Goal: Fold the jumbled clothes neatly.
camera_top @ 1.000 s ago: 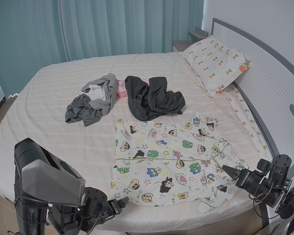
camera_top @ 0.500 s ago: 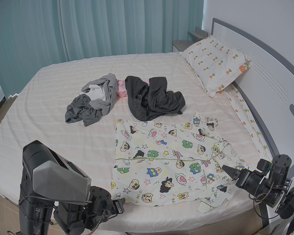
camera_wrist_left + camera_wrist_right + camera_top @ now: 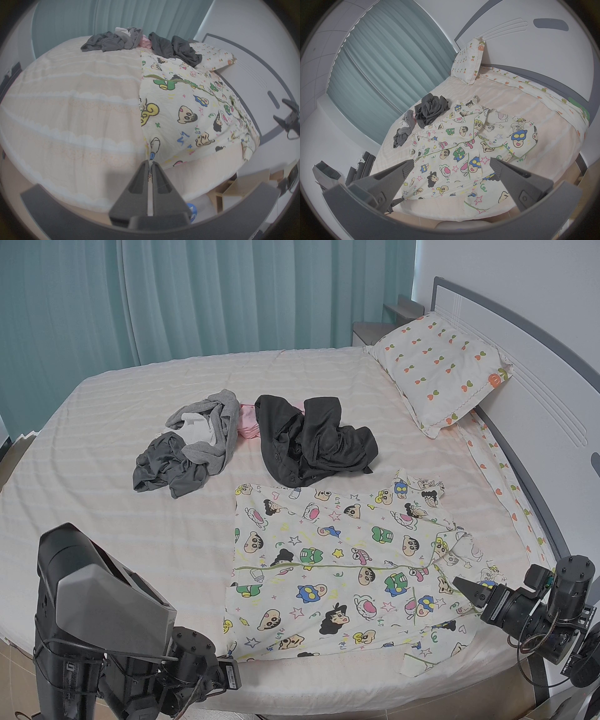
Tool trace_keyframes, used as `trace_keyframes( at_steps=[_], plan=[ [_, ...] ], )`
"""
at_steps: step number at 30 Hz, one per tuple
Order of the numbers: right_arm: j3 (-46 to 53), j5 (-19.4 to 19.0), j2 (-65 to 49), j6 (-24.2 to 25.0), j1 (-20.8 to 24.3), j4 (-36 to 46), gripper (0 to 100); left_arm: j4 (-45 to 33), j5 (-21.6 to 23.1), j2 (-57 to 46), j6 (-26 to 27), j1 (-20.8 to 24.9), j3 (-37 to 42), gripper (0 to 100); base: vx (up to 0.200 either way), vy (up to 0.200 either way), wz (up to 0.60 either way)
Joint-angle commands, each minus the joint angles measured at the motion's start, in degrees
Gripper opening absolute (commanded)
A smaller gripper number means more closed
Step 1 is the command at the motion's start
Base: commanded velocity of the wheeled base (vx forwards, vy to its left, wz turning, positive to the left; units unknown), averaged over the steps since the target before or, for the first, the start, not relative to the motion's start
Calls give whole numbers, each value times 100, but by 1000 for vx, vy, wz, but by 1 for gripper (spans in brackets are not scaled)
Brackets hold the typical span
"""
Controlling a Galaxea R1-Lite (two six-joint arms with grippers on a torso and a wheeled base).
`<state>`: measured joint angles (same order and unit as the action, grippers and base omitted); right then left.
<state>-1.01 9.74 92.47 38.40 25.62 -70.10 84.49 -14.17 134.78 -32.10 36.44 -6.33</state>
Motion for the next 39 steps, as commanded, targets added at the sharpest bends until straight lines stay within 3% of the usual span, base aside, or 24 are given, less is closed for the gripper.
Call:
trace_keyframes(
  at_steps=[1,5,15,16,23,28,31,36,39],
  plan=[
    [75,2,8,1,4,-4,100,-12,10,-162,283,-5,237,0,0,0,0],
    [75,-7,8,1,-5,-4,100,-3,28,-206,608,4,527,0,0,0,0],
    [75,-7,8,1,-5,-4,100,-56,37,-154,714,118,589,0,0,0,0],
    [75,-7,8,1,-5,-4,100,-56,37,-154,714,118,589,100,0,0,0],
    [84,-7,8,10,-22,5,100,120,89,-373,529,65,589,100,0,0,0],
    [92,2,-132,1,-137,13,100,445,89,-681,-570,303,598,100,0,0,0],
    [101,-16,-211,-8,-295,66,100,445,98,-778,-912,311,598,100,0,0,0],
    [101,-288,8,-456,-1156,145,100,445,72,-1120,-1334,303,598,100,-120,0,0],
    [101,-904,175,-527,-1666,251,100,445,89,-1402,-1484,276,598,100,-200,0,0]
  ],
)
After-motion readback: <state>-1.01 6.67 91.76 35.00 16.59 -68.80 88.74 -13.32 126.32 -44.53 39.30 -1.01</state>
